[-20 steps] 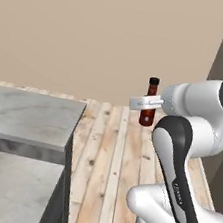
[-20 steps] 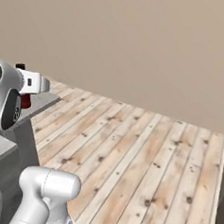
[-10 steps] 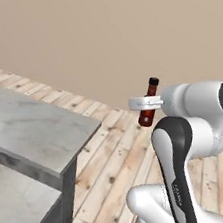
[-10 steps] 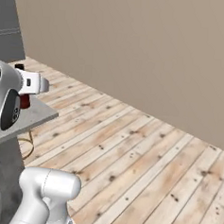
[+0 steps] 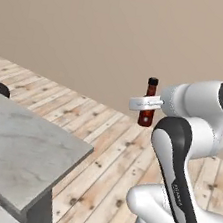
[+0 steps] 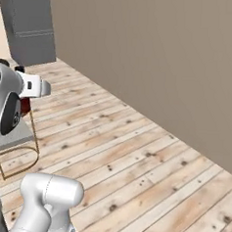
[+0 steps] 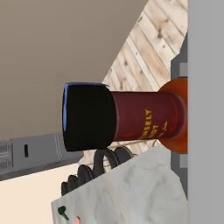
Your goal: Move the mayonnaise and condiment bottle from the cabinet to the dining counter.
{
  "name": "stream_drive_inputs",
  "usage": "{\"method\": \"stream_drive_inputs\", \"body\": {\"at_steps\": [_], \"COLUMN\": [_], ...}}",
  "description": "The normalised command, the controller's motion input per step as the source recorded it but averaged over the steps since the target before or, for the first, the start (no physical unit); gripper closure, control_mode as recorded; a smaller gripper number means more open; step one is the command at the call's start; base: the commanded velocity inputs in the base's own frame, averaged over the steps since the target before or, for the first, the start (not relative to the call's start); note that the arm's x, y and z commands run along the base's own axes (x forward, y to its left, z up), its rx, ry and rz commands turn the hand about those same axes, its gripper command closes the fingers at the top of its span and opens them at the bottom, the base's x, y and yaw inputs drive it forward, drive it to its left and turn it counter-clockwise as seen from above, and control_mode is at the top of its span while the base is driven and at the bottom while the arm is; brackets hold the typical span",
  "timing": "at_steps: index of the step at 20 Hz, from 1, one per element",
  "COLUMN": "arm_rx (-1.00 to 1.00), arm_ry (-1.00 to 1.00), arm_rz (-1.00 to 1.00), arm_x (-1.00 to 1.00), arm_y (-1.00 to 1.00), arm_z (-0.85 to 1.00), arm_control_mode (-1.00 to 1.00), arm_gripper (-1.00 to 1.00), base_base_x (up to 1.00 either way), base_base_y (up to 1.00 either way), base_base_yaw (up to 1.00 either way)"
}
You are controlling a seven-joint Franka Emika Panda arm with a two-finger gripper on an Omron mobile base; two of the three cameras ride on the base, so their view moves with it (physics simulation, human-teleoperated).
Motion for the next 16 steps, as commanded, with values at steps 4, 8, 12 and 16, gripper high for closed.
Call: {"method": "stream_drive_inputs", "body": {"at_steps": [4,8,12,16], "arm_rx": [0.00,0.00,0.00,0.00], "arm_ry": [0.00,0.00,0.00,0.00], "arm_rz": [0.00,0.00,0.00,0.00], "arm_x": [0.00,0.00,0.00,0.00], "arm_y": [0.00,0.00,0.00,0.00], "arm_z": [0.00,0.00,0.00,0.00], "arm_control_mode": [1.00,1.00,1.00,1.00], "arm_gripper": [1.00,1.00,1.00,1.00], "base_base_x": [0.76,0.75,0.76,0.76], "base_base_y": [-0.39,-0.37,-0.34,-0.33], "base_base_yaw": [0.37,0.38,0.38,0.38]}}
